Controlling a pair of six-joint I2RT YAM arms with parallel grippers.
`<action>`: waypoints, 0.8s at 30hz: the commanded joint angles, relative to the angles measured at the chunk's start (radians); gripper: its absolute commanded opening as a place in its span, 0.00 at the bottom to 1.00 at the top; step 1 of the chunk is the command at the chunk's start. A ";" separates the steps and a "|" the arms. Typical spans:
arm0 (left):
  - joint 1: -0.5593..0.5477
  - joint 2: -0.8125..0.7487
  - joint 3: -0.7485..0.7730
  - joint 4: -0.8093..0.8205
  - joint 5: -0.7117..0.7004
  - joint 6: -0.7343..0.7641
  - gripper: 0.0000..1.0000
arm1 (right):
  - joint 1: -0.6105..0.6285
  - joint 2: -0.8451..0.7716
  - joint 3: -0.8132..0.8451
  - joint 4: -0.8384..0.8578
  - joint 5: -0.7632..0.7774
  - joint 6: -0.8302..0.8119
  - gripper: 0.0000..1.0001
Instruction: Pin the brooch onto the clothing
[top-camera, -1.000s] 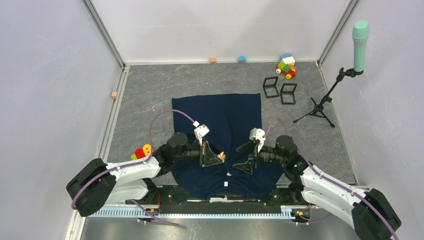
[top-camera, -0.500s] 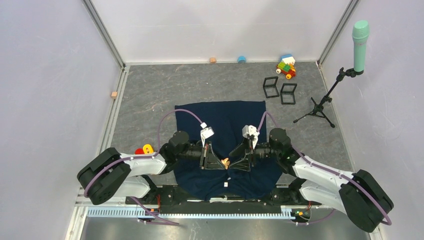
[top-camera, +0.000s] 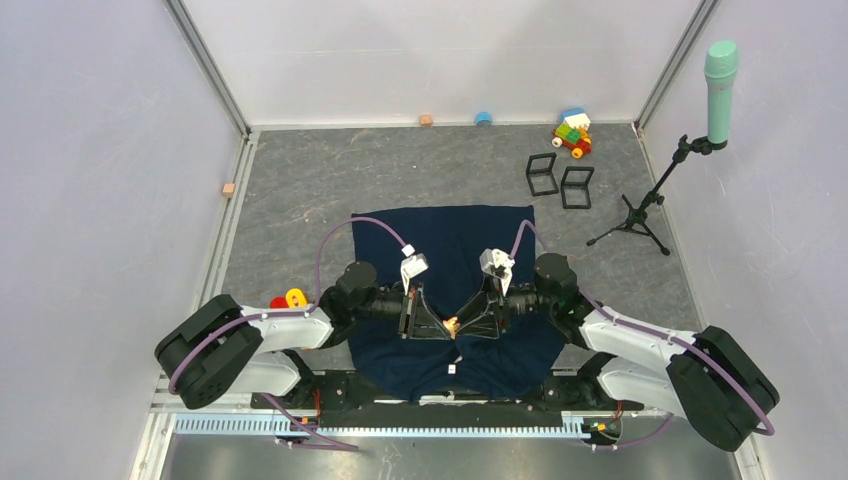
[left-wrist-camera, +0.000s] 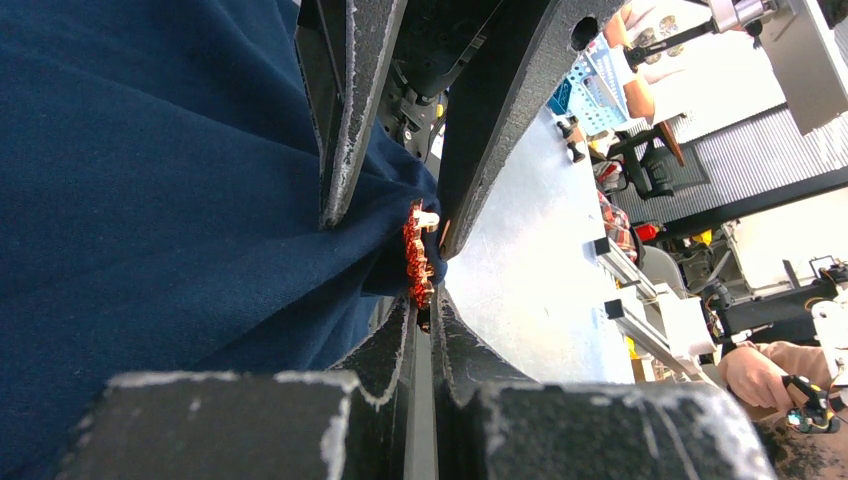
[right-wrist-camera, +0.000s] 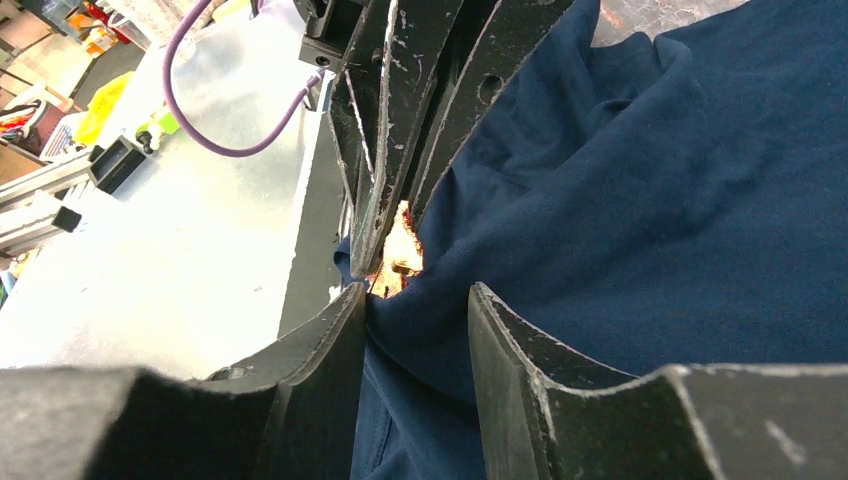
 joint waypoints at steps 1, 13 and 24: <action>0.003 -0.021 0.007 0.060 0.038 -0.010 0.02 | 0.004 0.013 0.045 0.072 -0.002 0.029 0.45; 0.003 -0.032 0.009 0.048 0.035 -0.003 0.02 | 0.009 0.042 0.052 0.051 0.065 0.033 0.37; 0.003 -0.056 0.006 0.004 0.007 0.020 0.02 | 0.007 0.030 0.049 0.043 0.149 0.032 0.31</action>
